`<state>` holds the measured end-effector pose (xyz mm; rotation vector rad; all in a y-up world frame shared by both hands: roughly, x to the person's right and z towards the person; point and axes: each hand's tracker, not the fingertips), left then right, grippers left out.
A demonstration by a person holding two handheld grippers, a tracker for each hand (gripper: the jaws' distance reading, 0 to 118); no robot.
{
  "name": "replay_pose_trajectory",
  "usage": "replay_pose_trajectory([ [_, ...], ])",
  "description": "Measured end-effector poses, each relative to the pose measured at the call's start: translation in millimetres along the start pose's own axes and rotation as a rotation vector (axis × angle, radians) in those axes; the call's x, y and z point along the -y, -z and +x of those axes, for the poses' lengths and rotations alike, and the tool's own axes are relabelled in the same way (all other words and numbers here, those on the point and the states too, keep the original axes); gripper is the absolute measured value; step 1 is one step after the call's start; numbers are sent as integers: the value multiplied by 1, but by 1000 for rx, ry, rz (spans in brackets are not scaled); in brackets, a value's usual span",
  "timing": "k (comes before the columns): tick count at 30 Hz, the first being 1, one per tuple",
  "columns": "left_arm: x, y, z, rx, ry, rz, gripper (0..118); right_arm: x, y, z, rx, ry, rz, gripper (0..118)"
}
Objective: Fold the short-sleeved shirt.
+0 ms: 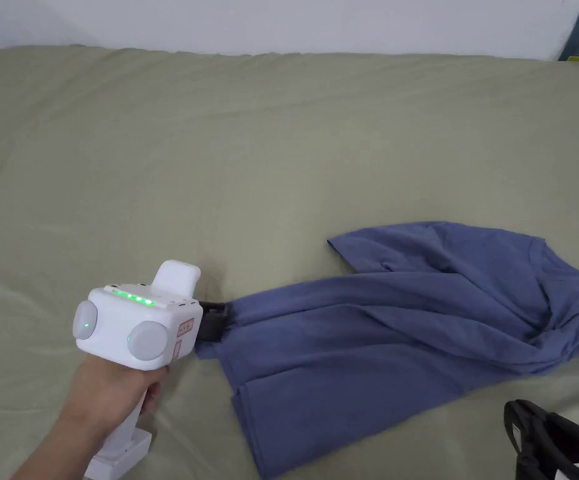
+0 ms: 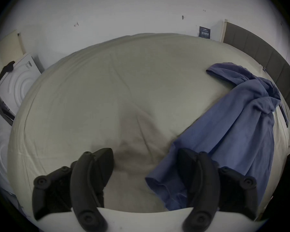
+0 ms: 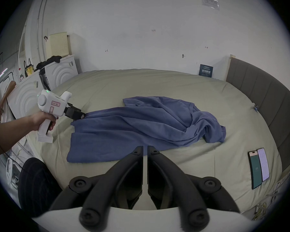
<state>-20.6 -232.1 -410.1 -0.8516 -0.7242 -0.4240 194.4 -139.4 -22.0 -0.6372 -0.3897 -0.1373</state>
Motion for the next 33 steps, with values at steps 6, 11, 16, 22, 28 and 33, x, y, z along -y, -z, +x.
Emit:
replay_pose_trajectory([
  [6,7,-1,14,24,56,15,6,-3,-3,2,-10,12,17,5],
  [11,-7,-39,2,161,-128,114,2,-1,-9,12,9,7,18,5],
  [16,-15,-55,4,207,-207,145,2,3,-5,30,43,44,11,5],
  [22,-15,-55,12,204,-185,138,2,4,1,62,123,38,1,5],
  [28,-15,-45,9,175,-179,144,1,3,23,143,302,13,-36,5],
  [33,-14,-39,-1,187,-183,149,1,0,60,215,277,137,-90,53],
])
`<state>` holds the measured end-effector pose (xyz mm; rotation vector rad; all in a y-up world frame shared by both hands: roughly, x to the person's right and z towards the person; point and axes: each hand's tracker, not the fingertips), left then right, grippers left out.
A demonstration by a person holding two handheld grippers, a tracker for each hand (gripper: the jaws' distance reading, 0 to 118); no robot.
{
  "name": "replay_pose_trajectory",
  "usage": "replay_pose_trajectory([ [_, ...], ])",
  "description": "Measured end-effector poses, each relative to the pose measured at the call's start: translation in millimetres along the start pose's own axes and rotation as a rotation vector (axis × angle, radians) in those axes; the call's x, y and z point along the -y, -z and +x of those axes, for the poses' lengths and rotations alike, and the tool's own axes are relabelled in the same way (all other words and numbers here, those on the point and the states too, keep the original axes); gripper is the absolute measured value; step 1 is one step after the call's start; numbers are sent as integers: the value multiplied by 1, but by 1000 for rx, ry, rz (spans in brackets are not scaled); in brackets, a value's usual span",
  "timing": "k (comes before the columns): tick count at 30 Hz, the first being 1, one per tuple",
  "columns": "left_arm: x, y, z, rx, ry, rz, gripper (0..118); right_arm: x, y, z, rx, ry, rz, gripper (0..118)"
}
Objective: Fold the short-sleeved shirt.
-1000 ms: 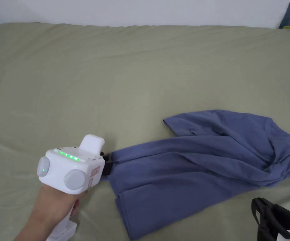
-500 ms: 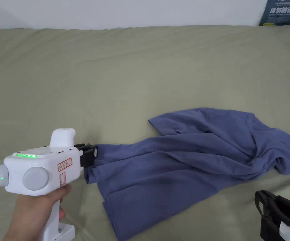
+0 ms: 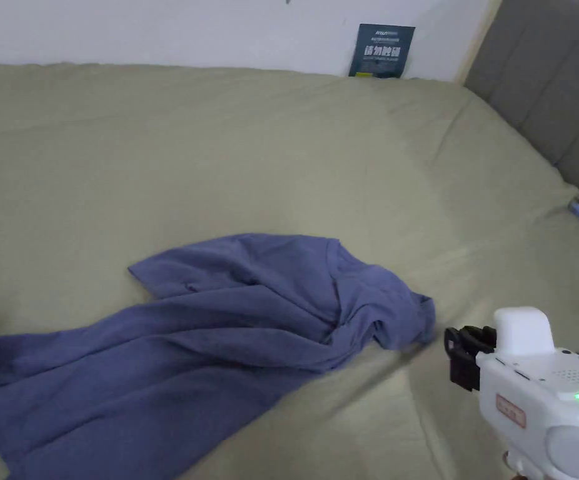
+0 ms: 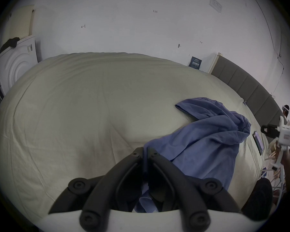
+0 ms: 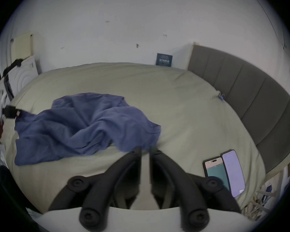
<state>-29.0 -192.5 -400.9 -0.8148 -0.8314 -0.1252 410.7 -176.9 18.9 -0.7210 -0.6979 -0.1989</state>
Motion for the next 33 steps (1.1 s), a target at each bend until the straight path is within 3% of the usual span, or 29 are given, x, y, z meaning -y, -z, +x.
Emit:
replay_pose_trajectory([
  [2,-1,-1,6,-8,15,2,1,-3,26,12,-24,-27,-43,118],
  [5,-4,-1,6,-3,16,1,1,0,61,11,7,-199,-89,118],
  [7,-6,0,4,3,12,-1,1,0,81,8,32,-256,-132,118],
  [10,-8,2,7,-3,21,2,1,-4,101,5,8,-240,-137,118],
  [12,-9,5,7,-11,24,-4,1,-9,110,6,-38,-188,-169,117],
  [13,-9,7,6,-14,24,-6,1,-12,113,6,-61,-157,-175,106],
  [14,-9,8,8,-19,24,-8,1,-14,114,7,-74,-134,-160,57],
  [15,-9,8,9,-19,21,-12,1,-15,116,6,-86,-110,-166,18],
  [16,-9,10,8,-15,14,-20,1,-14,114,8,-70,-74,-177,12],
  [18,-10,12,7,-12,3,-29,1,-16,114,14,-125,25,-236,10],
  [22,-17,6,0,-19,-70,13,0,-30,86,19,-120,32,-216,7],
  [27,-49,-41,4,13,-98,122,0,-83,15,17,-111,-65,-91,7],
  [33,-134,-125,8,-12,-61,326,0,-183,-82,4,-113,-175,107,7],
])
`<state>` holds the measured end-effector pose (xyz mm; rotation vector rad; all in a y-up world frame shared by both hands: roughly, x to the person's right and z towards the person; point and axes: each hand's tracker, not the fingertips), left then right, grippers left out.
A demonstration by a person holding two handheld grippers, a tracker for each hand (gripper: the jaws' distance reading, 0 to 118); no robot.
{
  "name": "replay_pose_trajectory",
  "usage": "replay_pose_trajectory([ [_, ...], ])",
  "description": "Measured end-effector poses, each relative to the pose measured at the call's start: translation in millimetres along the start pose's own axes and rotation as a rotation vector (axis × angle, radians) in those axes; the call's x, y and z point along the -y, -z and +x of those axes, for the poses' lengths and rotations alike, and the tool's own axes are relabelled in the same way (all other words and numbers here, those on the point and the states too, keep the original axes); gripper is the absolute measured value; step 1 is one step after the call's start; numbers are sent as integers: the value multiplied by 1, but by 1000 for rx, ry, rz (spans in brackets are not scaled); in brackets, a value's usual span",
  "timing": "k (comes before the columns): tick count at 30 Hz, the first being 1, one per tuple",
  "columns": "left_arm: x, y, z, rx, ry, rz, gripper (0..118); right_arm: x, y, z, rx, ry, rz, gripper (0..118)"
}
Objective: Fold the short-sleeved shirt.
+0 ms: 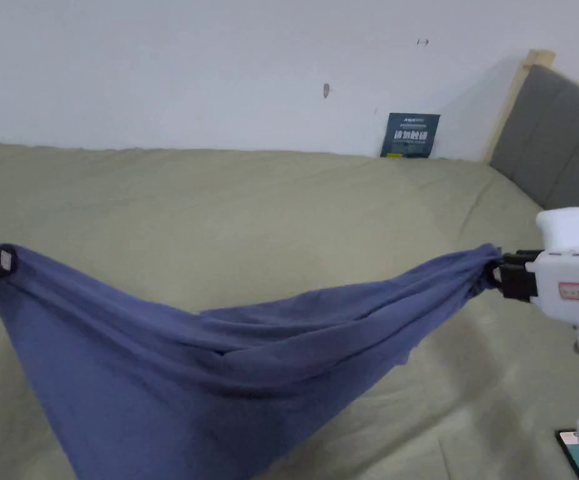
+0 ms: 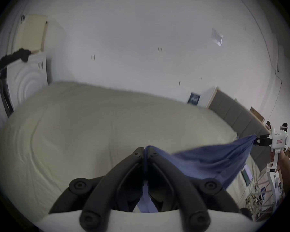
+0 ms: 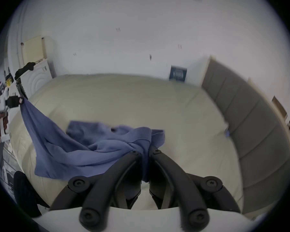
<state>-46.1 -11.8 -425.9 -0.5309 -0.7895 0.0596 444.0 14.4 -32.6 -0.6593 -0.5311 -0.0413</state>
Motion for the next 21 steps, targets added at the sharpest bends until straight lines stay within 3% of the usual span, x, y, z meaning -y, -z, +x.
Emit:
replay_pose_trajectory([
  [5,-110,-53,0,-26,24,198,0,-105,-67,8,7,12,169,7],
  [9,-187,-86,12,-61,62,308,0,-178,-106,14,68,-17,255,7],
  [11,-229,-92,12,-81,74,366,0,-213,-119,21,82,26,309,7],
  [16,-287,-89,17,-108,85,414,0,-265,-125,27,91,89,362,7],
  [21,-293,-51,17,-143,97,406,0,-275,-89,23,90,133,358,7],
])
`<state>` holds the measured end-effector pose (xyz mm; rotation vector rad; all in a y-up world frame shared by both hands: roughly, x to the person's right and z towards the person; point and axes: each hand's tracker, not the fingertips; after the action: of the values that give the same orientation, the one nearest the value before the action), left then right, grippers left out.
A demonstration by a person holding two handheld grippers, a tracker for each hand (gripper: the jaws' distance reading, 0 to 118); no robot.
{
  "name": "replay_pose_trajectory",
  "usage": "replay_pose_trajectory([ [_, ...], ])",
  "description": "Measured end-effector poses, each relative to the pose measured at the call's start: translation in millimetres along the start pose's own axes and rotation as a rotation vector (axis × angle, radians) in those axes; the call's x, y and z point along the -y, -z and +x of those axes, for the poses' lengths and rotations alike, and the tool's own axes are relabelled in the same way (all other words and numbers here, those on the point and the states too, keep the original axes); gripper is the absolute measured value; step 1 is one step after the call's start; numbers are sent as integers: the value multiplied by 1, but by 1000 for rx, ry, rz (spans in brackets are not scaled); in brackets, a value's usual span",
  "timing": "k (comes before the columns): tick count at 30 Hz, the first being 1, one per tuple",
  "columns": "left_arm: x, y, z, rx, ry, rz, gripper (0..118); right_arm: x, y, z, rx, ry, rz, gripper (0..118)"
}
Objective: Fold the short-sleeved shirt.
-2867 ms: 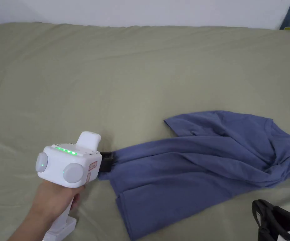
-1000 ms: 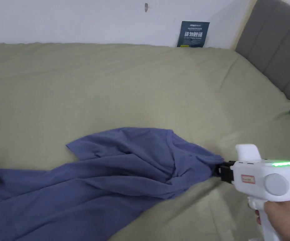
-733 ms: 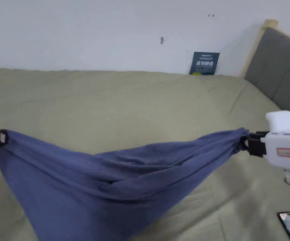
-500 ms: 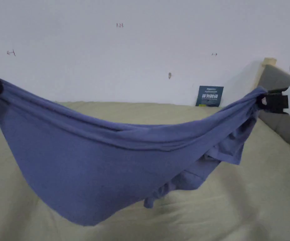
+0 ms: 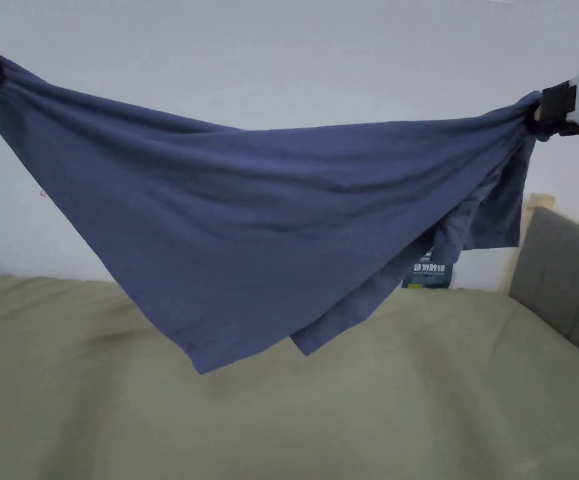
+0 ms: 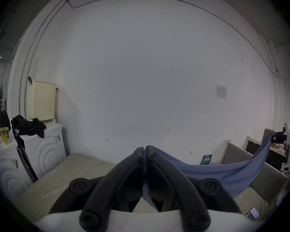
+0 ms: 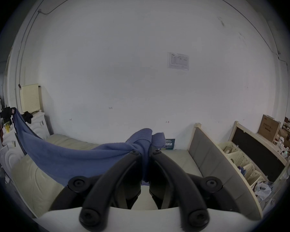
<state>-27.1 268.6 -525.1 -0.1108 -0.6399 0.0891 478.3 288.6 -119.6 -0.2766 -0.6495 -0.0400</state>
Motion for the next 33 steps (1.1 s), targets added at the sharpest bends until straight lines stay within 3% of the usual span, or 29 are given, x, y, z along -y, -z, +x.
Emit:
replay_pose_trajectory([
  [10,184,80,-1,-82,0,-148,0,154,123,-12,1,60,-174,7],
  [15,243,74,-3,-75,-63,-225,0,206,131,-7,3,53,-209,7],
  [24,276,-52,-10,8,-95,-345,0,267,12,5,-36,16,-313,7],
  [29,329,-152,-26,16,-78,-471,0,361,-70,-4,-65,-61,-443,7],
  [33,391,-220,-43,8,-93,-588,0,450,-122,-15,-87,-46,-520,7],
])
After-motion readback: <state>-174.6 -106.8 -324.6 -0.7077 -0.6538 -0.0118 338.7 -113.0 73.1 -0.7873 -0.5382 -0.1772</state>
